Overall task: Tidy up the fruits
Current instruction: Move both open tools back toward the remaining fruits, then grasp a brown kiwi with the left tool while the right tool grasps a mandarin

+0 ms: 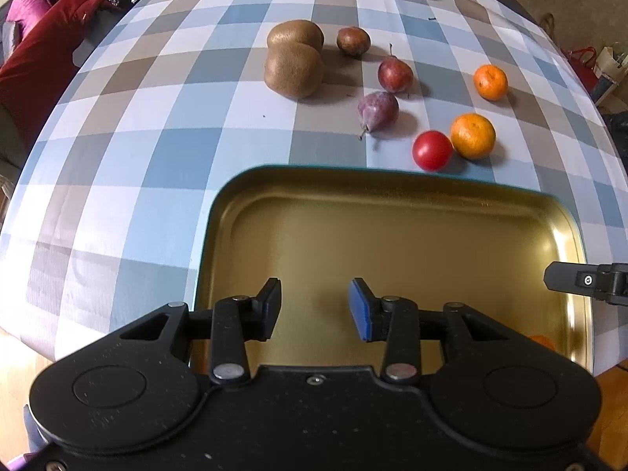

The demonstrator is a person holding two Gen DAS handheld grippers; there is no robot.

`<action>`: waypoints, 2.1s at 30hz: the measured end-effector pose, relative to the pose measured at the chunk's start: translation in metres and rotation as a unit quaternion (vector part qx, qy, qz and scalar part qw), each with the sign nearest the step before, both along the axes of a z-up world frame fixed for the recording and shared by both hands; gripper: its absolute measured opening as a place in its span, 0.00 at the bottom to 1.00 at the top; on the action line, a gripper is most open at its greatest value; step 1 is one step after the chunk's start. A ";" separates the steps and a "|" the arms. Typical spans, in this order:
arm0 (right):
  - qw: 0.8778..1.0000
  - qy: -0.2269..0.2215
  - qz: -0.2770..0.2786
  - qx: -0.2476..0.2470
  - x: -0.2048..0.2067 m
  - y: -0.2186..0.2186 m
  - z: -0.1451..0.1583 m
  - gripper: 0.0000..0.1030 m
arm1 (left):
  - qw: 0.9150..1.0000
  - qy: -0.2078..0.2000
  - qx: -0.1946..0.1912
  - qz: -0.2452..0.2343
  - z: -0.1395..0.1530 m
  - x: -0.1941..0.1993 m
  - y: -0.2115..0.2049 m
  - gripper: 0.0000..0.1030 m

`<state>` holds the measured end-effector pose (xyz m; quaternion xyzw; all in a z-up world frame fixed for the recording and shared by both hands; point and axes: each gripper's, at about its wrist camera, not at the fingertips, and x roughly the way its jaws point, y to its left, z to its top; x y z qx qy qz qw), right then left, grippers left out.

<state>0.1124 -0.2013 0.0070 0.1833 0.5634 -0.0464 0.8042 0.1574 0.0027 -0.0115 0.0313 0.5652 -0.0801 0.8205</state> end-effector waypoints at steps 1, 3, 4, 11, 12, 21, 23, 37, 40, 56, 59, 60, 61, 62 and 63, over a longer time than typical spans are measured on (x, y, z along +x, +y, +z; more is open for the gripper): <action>1.000 0.000 -0.002 0.000 0.002 -0.001 0.000 0.40 | 1.000 0.000 0.000 0.001 0.001 0.002 0.001 0.47; 1.000 0.001 0.000 -0.003 0.006 -0.001 0.001 0.40 | 1.000 0.001 0.001 0.003 0.001 0.007 0.002 0.47; 1.000 0.001 0.001 -0.006 0.008 -0.001 0.002 0.40 | 1.000 0.000 0.001 0.004 0.002 0.009 0.002 0.47; 0.999 -0.018 0.005 -0.026 0.023 -0.002 0.011 0.40 | 1.000 -0.024 0.006 0.004 0.011 0.019 0.002 0.47; 0.999 -0.022 0.004 -0.028 0.024 -0.002 0.013 0.40 | 1.000 -0.025 0.006 0.005 0.012 0.021 0.002 0.47; 0.999 0.007 -0.016 -0.034 0.049 -0.007 0.005 0.40 | 0.999 -0.038 0.015 0.001 0.015 0.037 0.001 0.48; 0.999 0.015 -0.022 -0.026 0.054 -0.009 0.001 0.40 | 0.999 -0.040 0.016 0.001 0.015 0.041 0.001 0.48; 0.999 0.010 -0.028 -0.017 0.088 -0.011 0.004 0.40 | 0.998 -0.061 0.017 0.005 0.023 0.089 -0.001 0.56; 0.999 0.014 -0.031 -0.014 0.095 -0.012 0.001 0.40 | 0.997 -0.069 0.016 0.001 0.023 0.101 -0.004 0.57; 0.997 0.037 -0.067 0.005 0.125 -0.023 -0.018 0.40 | 0.998 -0.052 -0.018 0.021 0.008 0.158 -0.008 0.59; 0.997 0.041 -0.062 0.005 0.128 -0.022 -0.021 0.40 | 0.998 -0.051 -0.019 0.024 0.006 0.164 -0.008 0.63; 0.997 0.044 -0.061 0.008 0.130 -0.021 -0.022 0.40 | 0.998 -0.050 -0.018 0.024 0.005 0.165 -0.008 0.63; 0.997 0.045 -0.062 0.011 0.131 -0.021 -0.022 0.40 | 0.998 -0.049 -0.018 0.024 0.003 0.166 -0.009 0.63; 0.997 0.043 -0.064 0.015 0.131 -0.022 -0.022 0.40 | 0.998 -0.047 -0.018 0.024 0.002 0.168 -0.009 0.63; 0.997 0.041 -0.065 0.018 0.132 -0.022 -0.022 0.40 | 0.998 -0.045 -0.018 0.025 0.000 0.169 -0.008 0.63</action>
